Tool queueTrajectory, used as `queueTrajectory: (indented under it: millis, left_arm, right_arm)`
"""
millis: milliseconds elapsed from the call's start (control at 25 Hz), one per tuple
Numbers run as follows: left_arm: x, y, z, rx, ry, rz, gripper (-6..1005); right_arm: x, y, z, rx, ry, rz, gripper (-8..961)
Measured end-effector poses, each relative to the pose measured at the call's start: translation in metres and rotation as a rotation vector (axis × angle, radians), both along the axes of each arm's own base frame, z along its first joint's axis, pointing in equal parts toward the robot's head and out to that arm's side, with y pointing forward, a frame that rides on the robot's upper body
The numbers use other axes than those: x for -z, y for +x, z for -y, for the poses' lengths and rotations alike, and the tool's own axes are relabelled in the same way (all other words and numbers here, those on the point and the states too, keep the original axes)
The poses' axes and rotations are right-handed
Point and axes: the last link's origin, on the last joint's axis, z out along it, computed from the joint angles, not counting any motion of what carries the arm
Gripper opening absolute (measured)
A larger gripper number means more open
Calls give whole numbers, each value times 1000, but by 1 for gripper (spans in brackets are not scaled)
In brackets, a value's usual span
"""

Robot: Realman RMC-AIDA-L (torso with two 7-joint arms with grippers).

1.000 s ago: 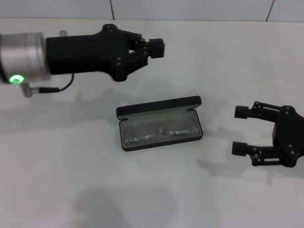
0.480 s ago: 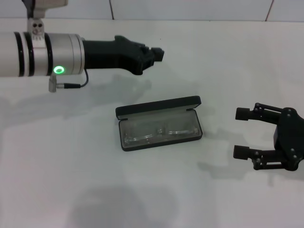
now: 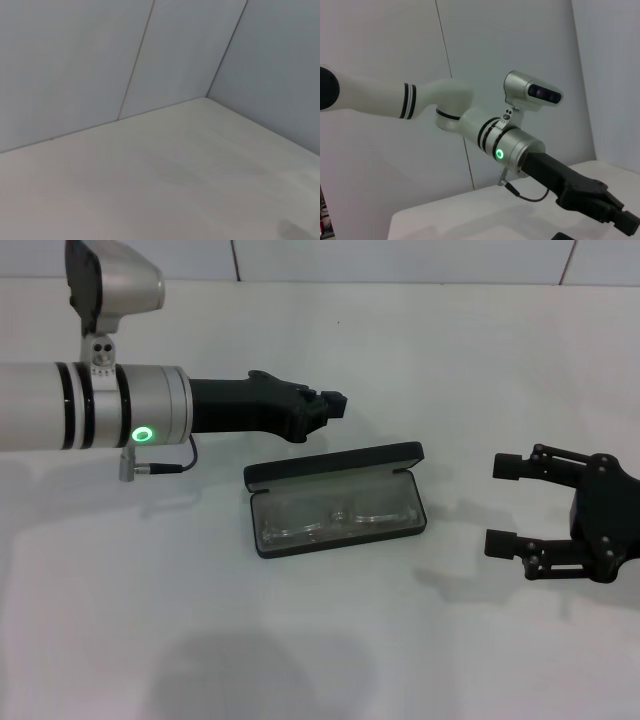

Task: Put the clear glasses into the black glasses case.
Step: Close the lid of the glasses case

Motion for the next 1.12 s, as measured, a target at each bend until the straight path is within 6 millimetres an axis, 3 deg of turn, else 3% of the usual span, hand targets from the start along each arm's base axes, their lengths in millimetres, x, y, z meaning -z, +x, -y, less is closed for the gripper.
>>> queueTrajectory:
  millis: [400, 1120]
  left_arm:
    - [18, 2, 12, 14, -60, -7, 44]
    - [25, -17, 21, -45, -70, -19, 44]
  right_arm:
    - [2, 0, -1, 3, 0, 3, 872]
    - [7, -3, -8, 10, -8, 5, 872]
